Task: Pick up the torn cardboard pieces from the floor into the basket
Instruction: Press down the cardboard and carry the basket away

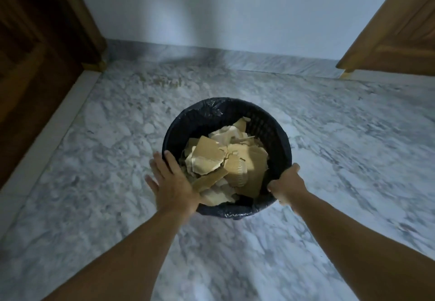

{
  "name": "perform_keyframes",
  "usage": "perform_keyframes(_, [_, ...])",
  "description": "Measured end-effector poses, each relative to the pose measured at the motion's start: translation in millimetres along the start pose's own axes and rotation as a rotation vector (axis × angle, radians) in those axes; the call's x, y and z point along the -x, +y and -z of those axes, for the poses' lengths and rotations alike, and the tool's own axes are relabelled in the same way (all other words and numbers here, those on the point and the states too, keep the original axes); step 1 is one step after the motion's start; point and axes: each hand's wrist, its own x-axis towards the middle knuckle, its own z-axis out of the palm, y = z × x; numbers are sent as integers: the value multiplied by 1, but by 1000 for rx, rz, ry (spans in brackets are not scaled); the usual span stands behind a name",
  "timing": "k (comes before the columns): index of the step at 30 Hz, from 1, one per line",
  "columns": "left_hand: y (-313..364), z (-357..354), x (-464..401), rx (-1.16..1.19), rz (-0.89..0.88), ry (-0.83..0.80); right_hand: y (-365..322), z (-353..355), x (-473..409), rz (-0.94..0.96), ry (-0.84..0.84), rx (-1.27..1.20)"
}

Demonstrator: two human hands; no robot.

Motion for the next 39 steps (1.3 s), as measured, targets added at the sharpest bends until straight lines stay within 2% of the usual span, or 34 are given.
perform_keyframes(2, [-5,5,6,-216,-258,27,3,3,11,127,84,359])
perform_keyframes(4, [-1,6,1,-279,-457,-28,0,3,13,325,139,659])
perform_keyframes(7, [13,2,-19,-378,-545,-222,-13,-2,-1,679,100,869])
perform_keyframes(9, [18,-8,-36,-443,-540,-288,-18,-12,-17,787,26,915])
perform_keyframes(12, [22,-28,-58,-499,-505,-329,-24,-30,-40,804,12,992])
perform_keyframes(17, [15,-72,-82,-665,-486,-335,-26,-53,-85,722,-146,958])
perform_keyframes(23, [19,-104,-92,-746,-436,-365,-25,-73,-116,697,-185,1000])
perform_keyframes(27, [17,-108,-95,-645,-304,-450,-25,-84,-119,678,-181,1050])
perform_keyframes(30, [23,-97,-83,-657,-289,-395,-27,-74,-108,672,-158,1029])
perform_keyframes(34, [29,-71,-65,-665,-309,-334,-34,-47,-75,716,-40,985])
perform_keyframes(36, [28,-52,-61,-683,-324,-318,-35,-34,-59,804,117,929])
perform_keyframes(39, [26,-21,-54,-693,-349,-94,-30,-12,-46,884,380,809])
